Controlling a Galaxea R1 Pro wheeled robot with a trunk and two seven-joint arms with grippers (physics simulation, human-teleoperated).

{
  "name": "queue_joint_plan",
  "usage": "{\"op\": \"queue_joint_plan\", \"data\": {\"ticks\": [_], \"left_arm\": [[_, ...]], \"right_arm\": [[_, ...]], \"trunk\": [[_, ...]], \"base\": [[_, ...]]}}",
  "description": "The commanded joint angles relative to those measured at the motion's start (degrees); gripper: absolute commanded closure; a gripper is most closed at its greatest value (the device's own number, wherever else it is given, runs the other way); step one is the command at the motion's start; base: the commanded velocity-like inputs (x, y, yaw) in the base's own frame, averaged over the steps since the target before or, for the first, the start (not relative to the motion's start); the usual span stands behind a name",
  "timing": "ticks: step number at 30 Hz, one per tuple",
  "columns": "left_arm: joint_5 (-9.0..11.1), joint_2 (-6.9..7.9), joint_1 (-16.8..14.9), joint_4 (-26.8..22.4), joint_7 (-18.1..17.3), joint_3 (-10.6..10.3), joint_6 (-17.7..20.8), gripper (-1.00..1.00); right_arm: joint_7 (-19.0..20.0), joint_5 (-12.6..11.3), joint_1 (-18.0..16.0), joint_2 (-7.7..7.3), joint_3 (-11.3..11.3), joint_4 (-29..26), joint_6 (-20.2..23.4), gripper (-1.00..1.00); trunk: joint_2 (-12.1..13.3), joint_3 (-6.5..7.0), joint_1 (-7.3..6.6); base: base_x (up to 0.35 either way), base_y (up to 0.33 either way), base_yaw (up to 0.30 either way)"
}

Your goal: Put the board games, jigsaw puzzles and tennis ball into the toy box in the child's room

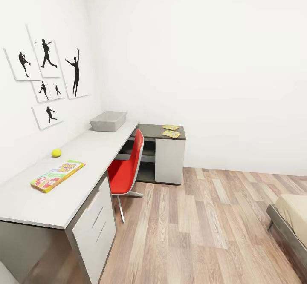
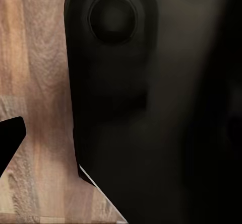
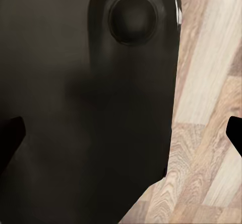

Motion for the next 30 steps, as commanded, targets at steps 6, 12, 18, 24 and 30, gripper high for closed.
{"op": "queue_joint_plan", "data": {"ticks": [6, 12, 18, 24, 30], "left_arm": [[-0.06, -0.70, -0.10, -0.09, -0.09, -0.14, 0.11, -1.00], [-0.08, -0.95, -0.10, -0.09, -0.09, 0.02, 0.12, -1.00], [-0.09, -0.97, -0.10, -0.09, -0.09, -0.02, 0.09, -1.00], [-0.09, -0.97, -0.10, -0.09, -0.09, -0.16, 0.09, -1.00], [-0.20, -0.97, -0.10, -0.09, -0.09, -0.25, 0.15, -1.00]], "right_arm": [[0.01, -0.31, -0.10, 0.43, 0.03, -0.02, -0.05, -1.00], [0.10, -0.43, -0.10, 1.88, -0.02, -0.14, -0.27, -1.00], [0.09, -0.57, -0.10, 2.53, -0.08, -0.18, -0.29, -1.00], [0.09, -0.61, -0.10, 2.55, -0.08, -0.18, -0.33, -1.00], [0.11, -0.38, -0.10, 2.45, -0.05, -0.21, -0.35, -1.00]], "trunk": [[-0.01, -0.03, 0.00], [-0.01, -0.03, 0.00], [-0.01, -0.03, 0.00], [-0.01, -0.03, 0.00], [1.99, 0.87, -1.09]], "base": [[0.000, 0.000, 0.000], [0.000, 0.000, 0.000], [0.000, 0.000, 0.000], [0.000, 0.000, 0.000], [0.000, 0.000, 0.000]]}}
